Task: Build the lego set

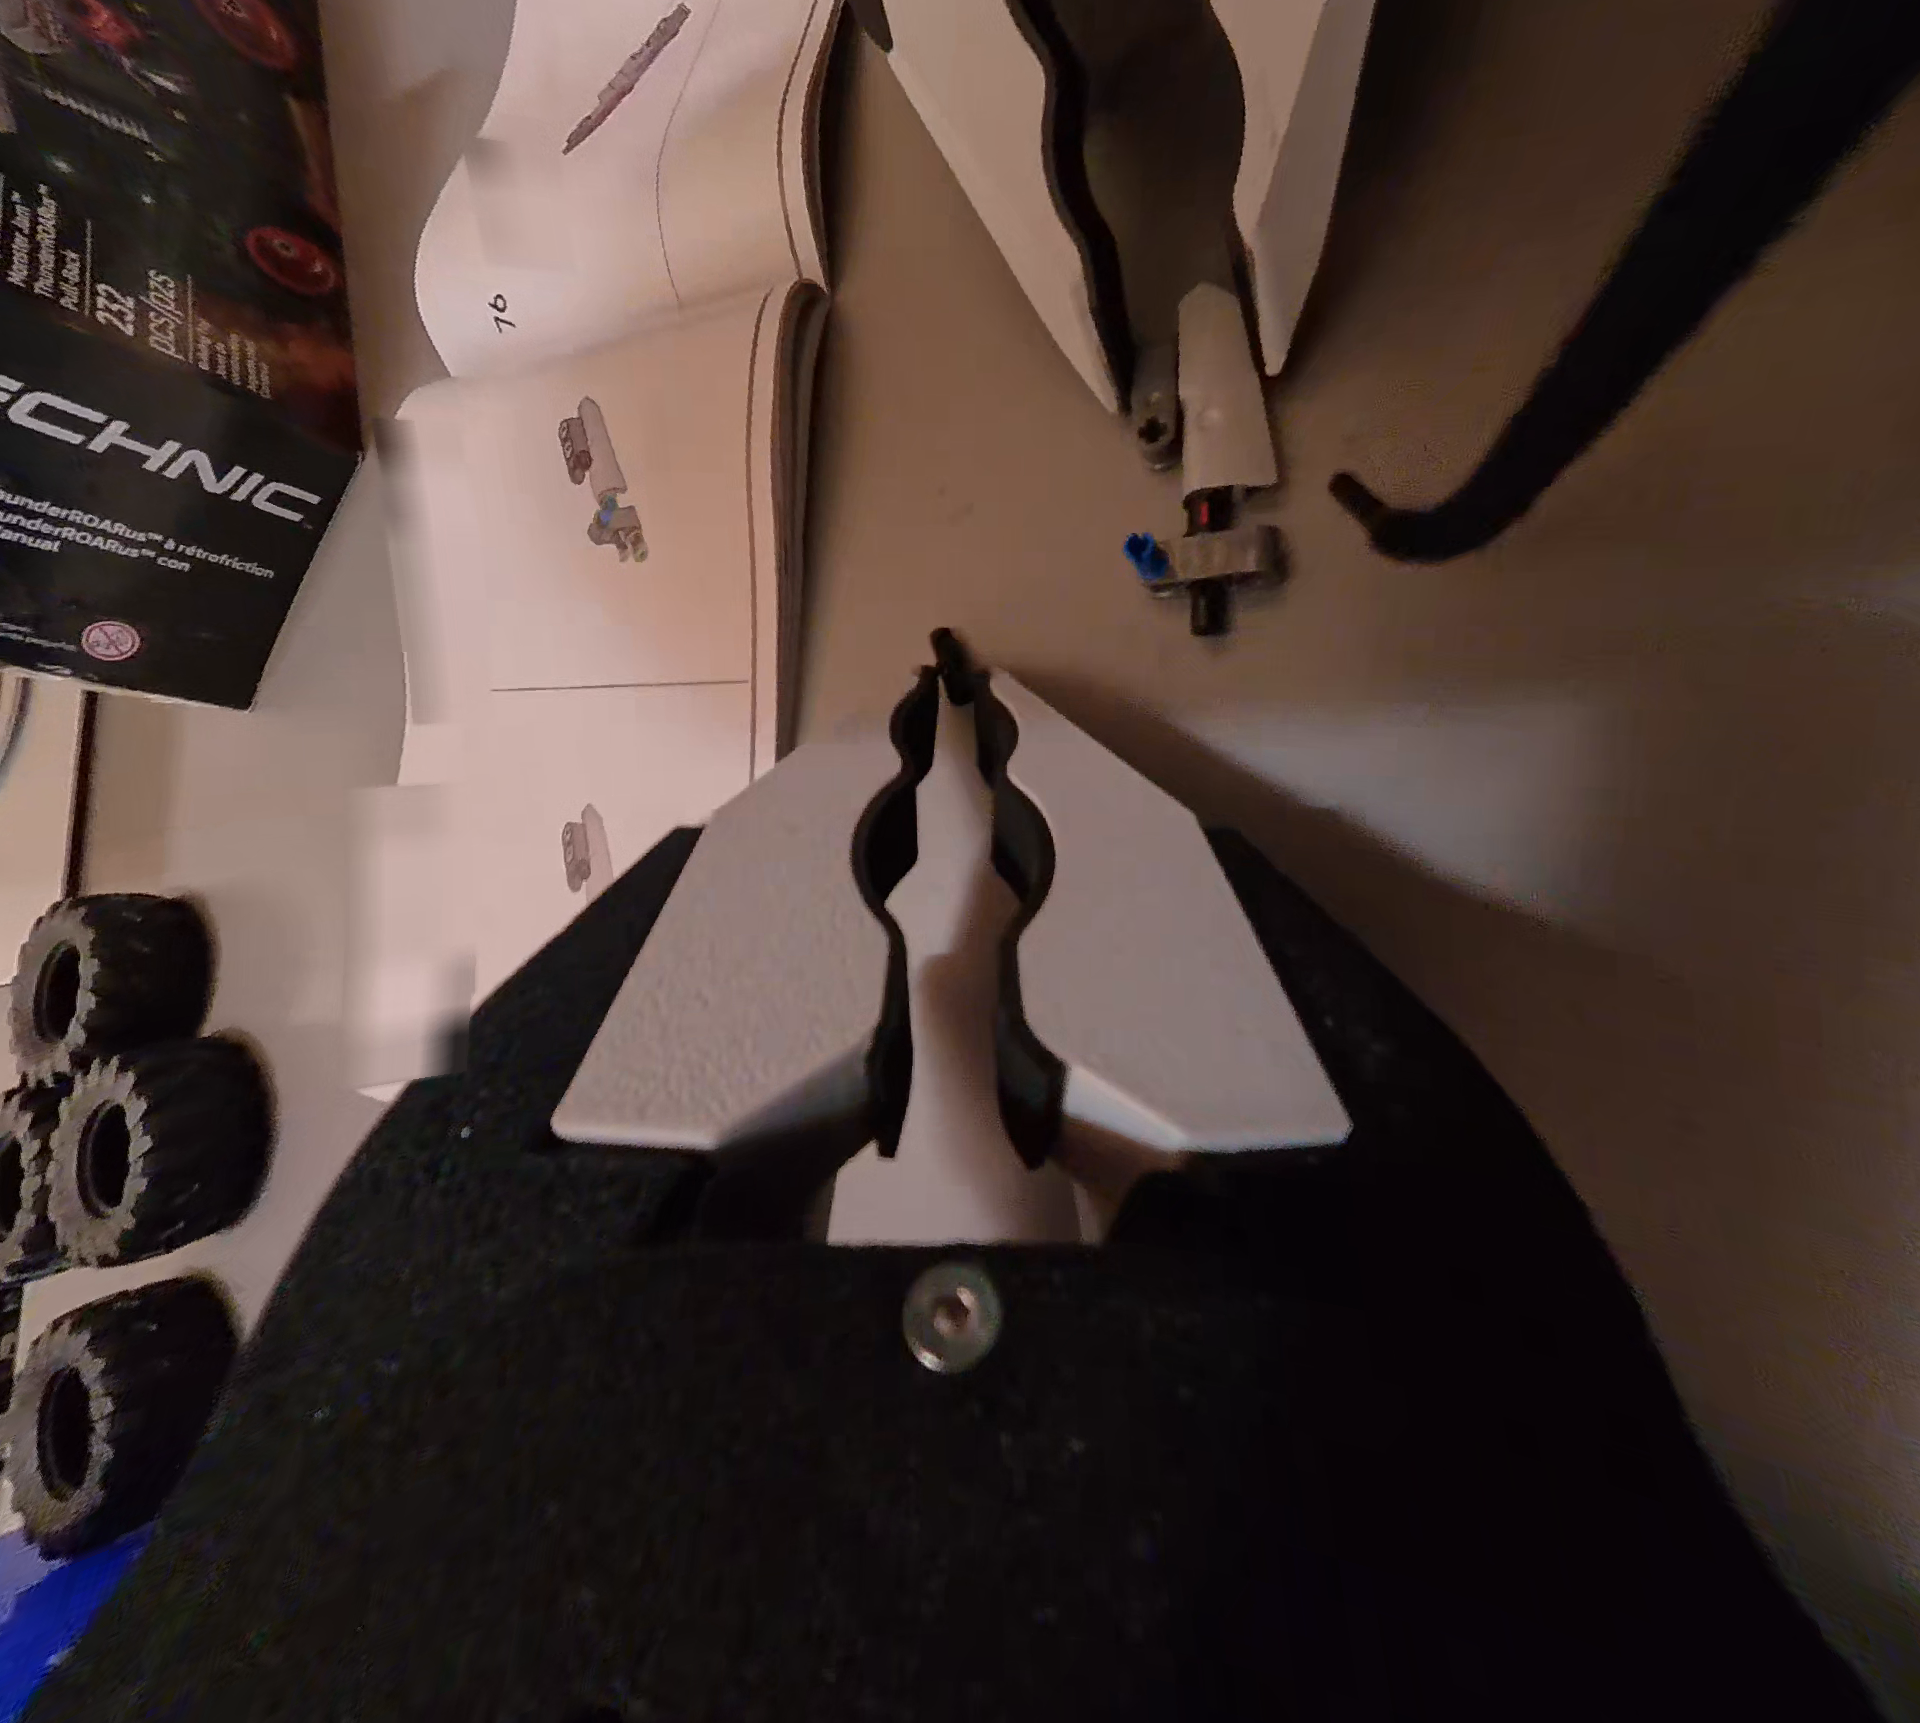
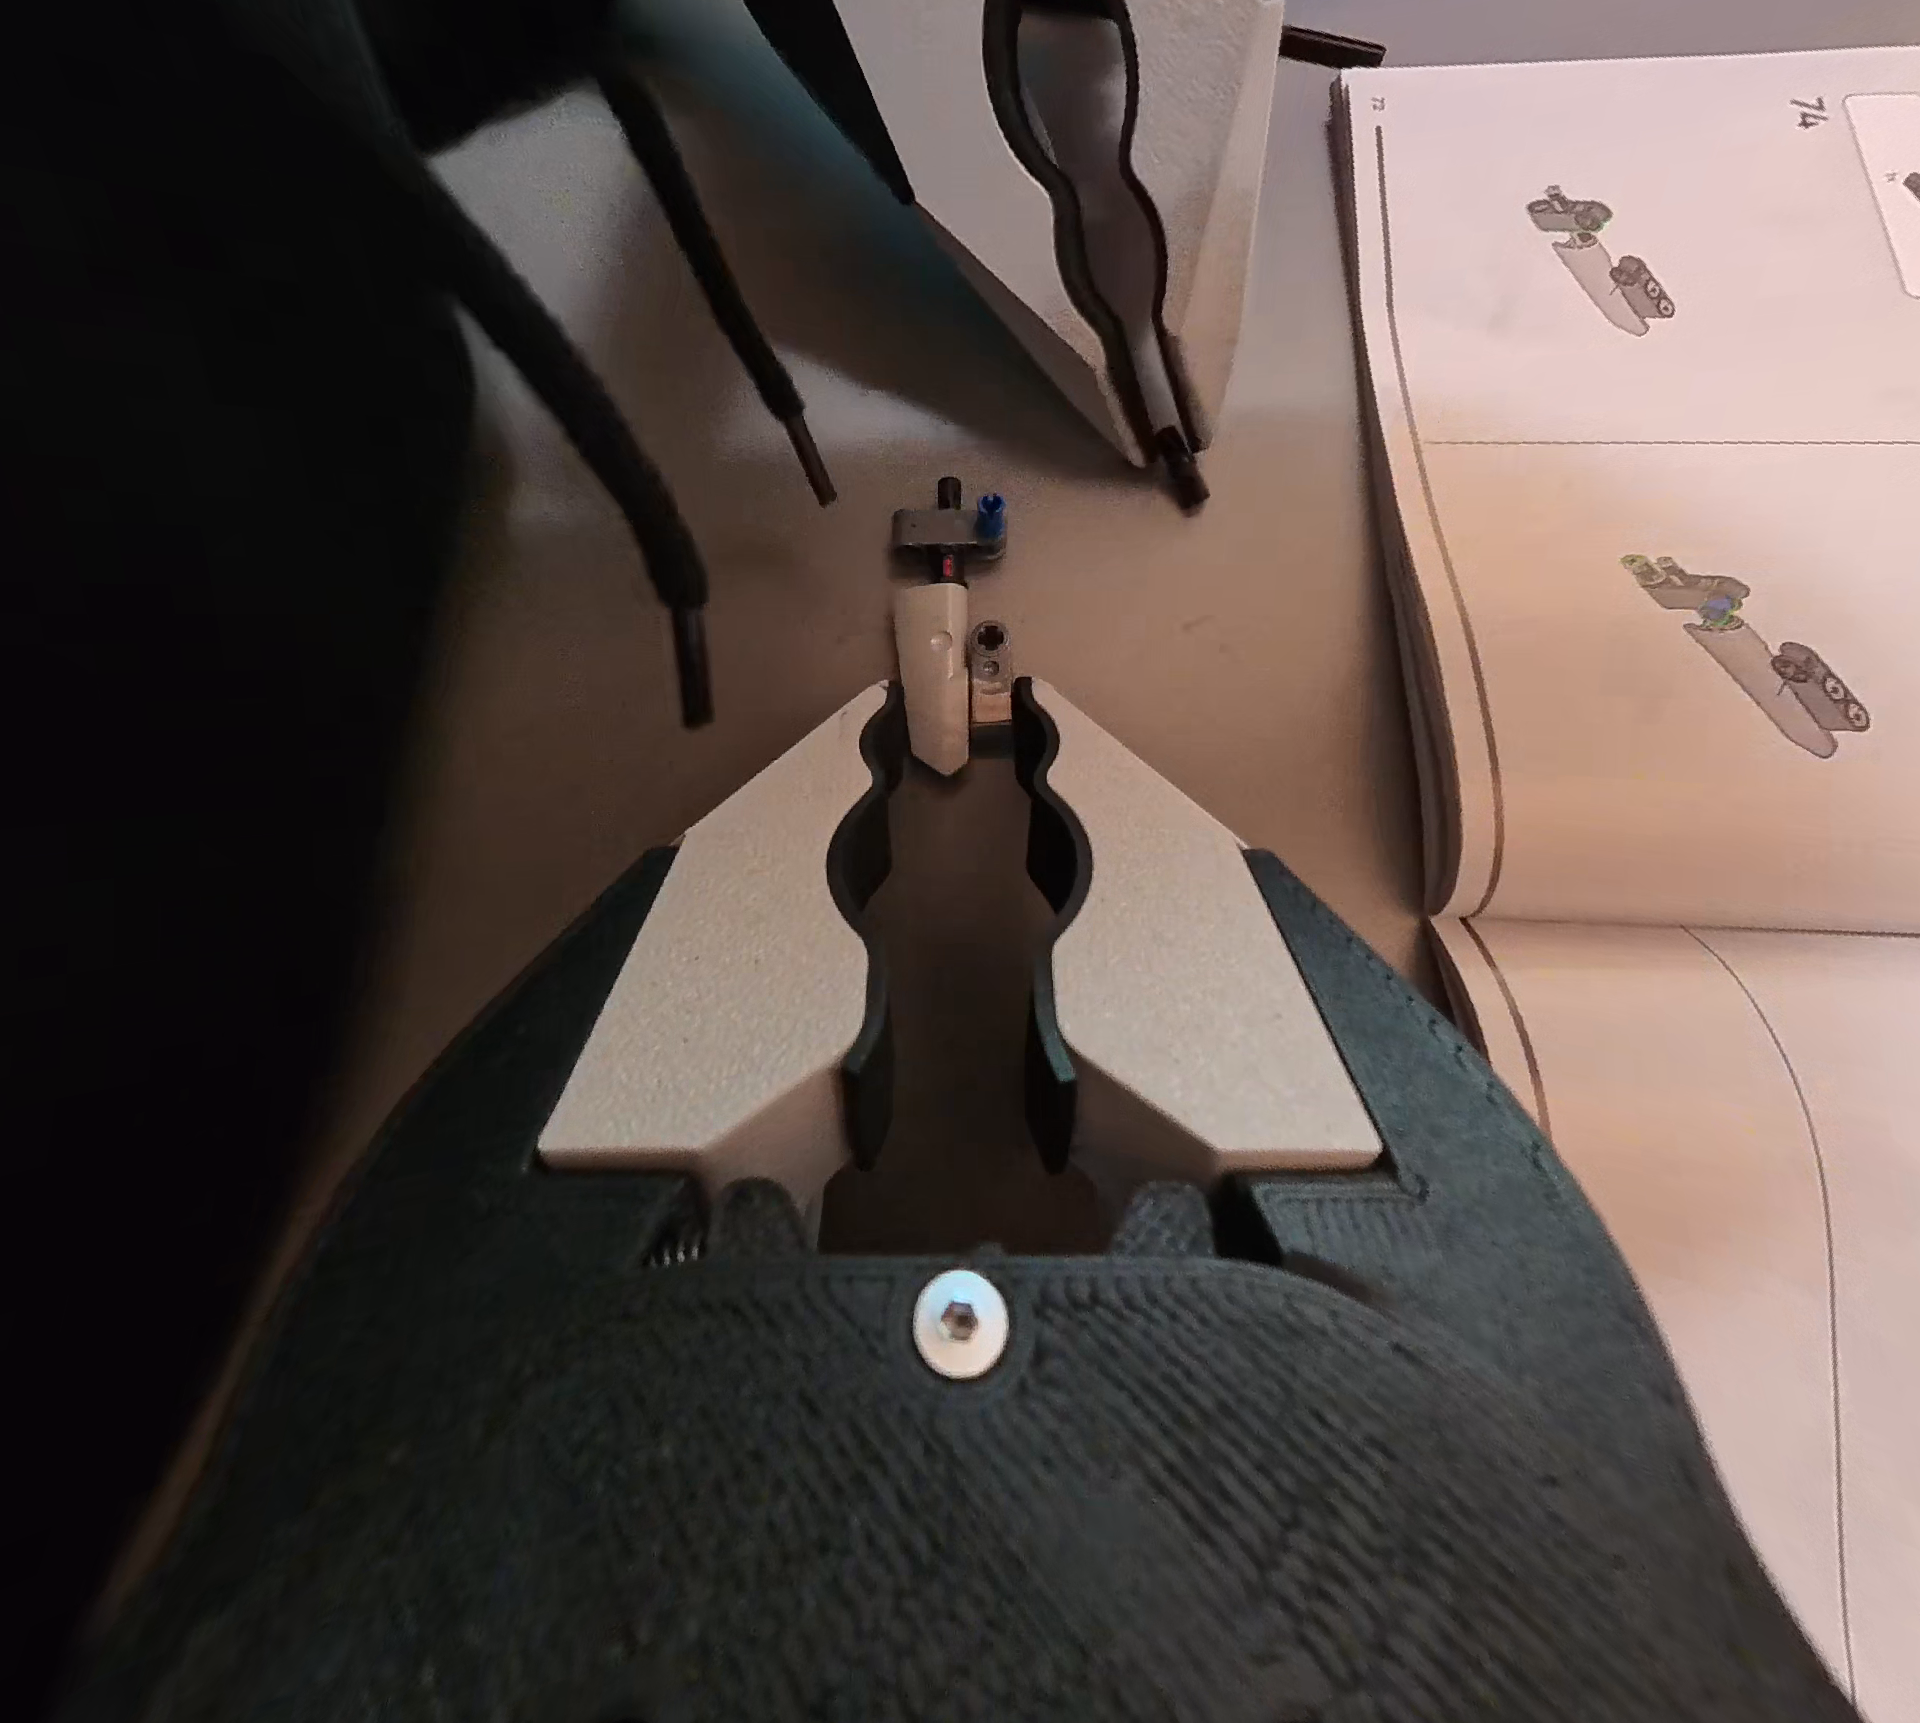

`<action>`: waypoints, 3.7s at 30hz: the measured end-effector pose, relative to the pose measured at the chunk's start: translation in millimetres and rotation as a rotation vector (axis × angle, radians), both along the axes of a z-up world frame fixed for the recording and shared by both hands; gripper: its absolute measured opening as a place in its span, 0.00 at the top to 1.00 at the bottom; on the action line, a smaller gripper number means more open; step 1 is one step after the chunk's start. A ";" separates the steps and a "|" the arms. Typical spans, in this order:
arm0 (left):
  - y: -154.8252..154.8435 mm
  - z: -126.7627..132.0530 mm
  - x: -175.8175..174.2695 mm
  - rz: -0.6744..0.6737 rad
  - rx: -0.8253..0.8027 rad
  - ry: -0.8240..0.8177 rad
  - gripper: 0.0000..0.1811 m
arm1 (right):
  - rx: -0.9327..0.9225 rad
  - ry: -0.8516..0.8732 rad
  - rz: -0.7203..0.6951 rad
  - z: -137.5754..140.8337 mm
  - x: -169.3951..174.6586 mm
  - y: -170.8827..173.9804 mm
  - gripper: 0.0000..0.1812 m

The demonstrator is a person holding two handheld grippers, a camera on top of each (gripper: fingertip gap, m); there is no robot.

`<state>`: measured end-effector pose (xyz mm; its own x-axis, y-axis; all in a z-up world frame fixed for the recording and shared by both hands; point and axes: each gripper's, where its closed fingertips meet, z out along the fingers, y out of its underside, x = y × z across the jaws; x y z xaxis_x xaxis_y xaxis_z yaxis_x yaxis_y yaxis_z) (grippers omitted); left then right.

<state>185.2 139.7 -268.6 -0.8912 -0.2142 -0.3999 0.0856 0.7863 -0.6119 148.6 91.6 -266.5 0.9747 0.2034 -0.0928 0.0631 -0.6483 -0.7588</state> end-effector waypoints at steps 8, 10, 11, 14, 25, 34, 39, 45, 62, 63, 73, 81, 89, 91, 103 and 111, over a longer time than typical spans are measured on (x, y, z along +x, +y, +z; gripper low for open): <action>-0.5 6.8 -1.5 -0.002 -0.057 0.022 0.90 | 0.002 -0.012 0.000 0.0 0.0 0.0 0.89; -2.0 20.1 -0.4 0.000 -0.129 0.015 0.90 | 0.002 -0.016 0.000 0.0 0.0 -0.1 0.89; -2.1 30.0 1.0 0.004 -0.177 0.006 0.90 | 0.003 -0.017 0.000 0.0 -0.1 0.0 0.89; 9.8 69.8 11.4 0.069 -0.324 -0.047 0.92 | 0.004 -0.025 0.000 0.0 0.0 -0.1 0.89; 250.0 120.6 44.9 0.772 -0.068 0.122 0.92 | 0.002 -0.013 -0.001 0.2 0.1 0.1 0.89; 285.7 45.6 42.6 0.863 0.016 0.564 0.91 | 0.007 -0.049 -0.005 -0.2 0.8 0.4 0.89; 299.9 18.8 38.0 0.950 0.166 0.620 0.92 | 0.008 -0.061 -0.005 -0.4 1.0 0.3 0.89; 295.6 10.1 33.0 0.904 0.229 0.652 0.96 | 0.006 -0.048 -0.005 -0.2 1.1 0.2 0.89; 331.6 38.6 7.8 1.082 0.356 0.591 1.00 | -0.002 0.021 -0.005 0.7 1.1 0.3 0.89; 325.6 33.5 -2.8 1.042 0.398 0.648 1.00 | -0.002 0.025 -0.005 0.7 1.1 0.3 0.89; 319.0 10.8 -19.2 0.940 0.651 0.729 1.00 | -0.001 0.016 -0.006 0.6 1.1 0.3 0.89; 304.1 25.3 18.1 0.978 0.323 0.619 1.00 | 0.001 -0.003 -0.006 0.4 0.9 0.1 0.89; 332.4 56.3 20.5 1.115 0.215 0.502 0.96 | -0.001 0.013 -0.006 0.6 1.0 0.2 0.89; 336.0 55.8 18.1 1.124 0.223 0.507 0.96 | -0.001 0.015 -0.006 0.6 1.0 0.2 0.89; 353.9 71.4 9.3 1.195 0.195 0.464 0.95 | -0.001 0.012 -0.006 0.6 0.9 0.2 0.89; 364.7 85.5 31.7 1.244 0.023 0.358 0.95 | -0.003 0.028 -0.007 0.9 1.2 0.3 0.89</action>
